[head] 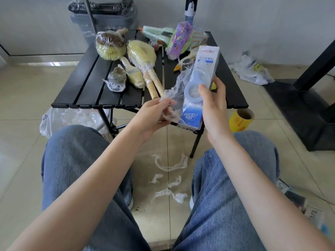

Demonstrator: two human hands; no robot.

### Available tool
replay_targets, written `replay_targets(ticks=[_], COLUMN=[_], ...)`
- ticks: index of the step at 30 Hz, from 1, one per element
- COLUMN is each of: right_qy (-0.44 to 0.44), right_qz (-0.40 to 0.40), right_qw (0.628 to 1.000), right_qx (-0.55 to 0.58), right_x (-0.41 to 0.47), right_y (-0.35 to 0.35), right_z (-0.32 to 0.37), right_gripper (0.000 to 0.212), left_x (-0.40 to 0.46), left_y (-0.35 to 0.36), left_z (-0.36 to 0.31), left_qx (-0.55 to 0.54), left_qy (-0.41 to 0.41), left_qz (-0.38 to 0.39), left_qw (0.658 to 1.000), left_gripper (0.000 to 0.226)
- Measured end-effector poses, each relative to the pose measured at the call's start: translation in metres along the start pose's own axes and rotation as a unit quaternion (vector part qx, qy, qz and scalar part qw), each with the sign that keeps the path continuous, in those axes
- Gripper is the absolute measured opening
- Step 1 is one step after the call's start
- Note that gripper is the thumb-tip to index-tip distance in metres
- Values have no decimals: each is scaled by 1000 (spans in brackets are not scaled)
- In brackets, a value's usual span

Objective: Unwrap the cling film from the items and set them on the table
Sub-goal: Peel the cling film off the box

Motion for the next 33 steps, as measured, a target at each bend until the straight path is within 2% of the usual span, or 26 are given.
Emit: replay_targets(ticks=[4, 7, 10, 11, 13, 15, 18, 21, 24, 28, 33], right_qy=[-5, 16, 101, 128, 155, 172, 196, 204, 190, 158, 146], right_qz=[9, -3, -16, -7, 30, 63, 72, 68, 87, 63, 90], right_qw=[1000, 999, 989, 984, 977, 969, 959, 953, 961, 985, 985], right_qx=[21, 44, 104, 124, 147, 165, 190, 214, 181, 38, -18], right_x=[2, 4, 6, 7, 6, 3, -1, -4, -6, 1, 0], right_y=[4, 5, -1, -4, -7, -8, -6, -4, -1, -4, -1], right_z=[1, 1, 1, 0, -1, -5, -12, -18, -18, -15, -8], right_gripper=[45, 33, 28, 29, 29, 35, 48, 43, 32, 25, 43], left_x=[0, -4, -5, -6, -9, -9, -10, -13, -15, -17, -21], left_y=[10, 13, 5, 2, -1, -5, -5, 3, 9, 8, 10], left_z=[3, 0, -4, -6, -10, -12, -17, -22, -25, -30, -32], left_qx=[-167, -169, -63, -14, 66, 96, 49, -73, -108, -60, -8], left_qy=[-93, -101, -65, -45, 11, 72, 136, 118, 107, 160, 201], left_qz=[28, 62, 51, 42, 14, -32, -61, -25, -16, -43, -50], left_qw=[981, 978, 995, 998, 998, 992, 988, 990, 988, 984, 978], left_gripper=[20, 22, 28, 32, 25, 37, 26, 18, 20, 27, 24])
Point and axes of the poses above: each hand's wrist, its own x-axis towards the middle knuckle, its own y-axis out of the palm, z = x × y, the point moved 3 cm from there along x, towards the middle knuckle, and after that the axes turned 6 degrees about -x, right-handed, at the moved point
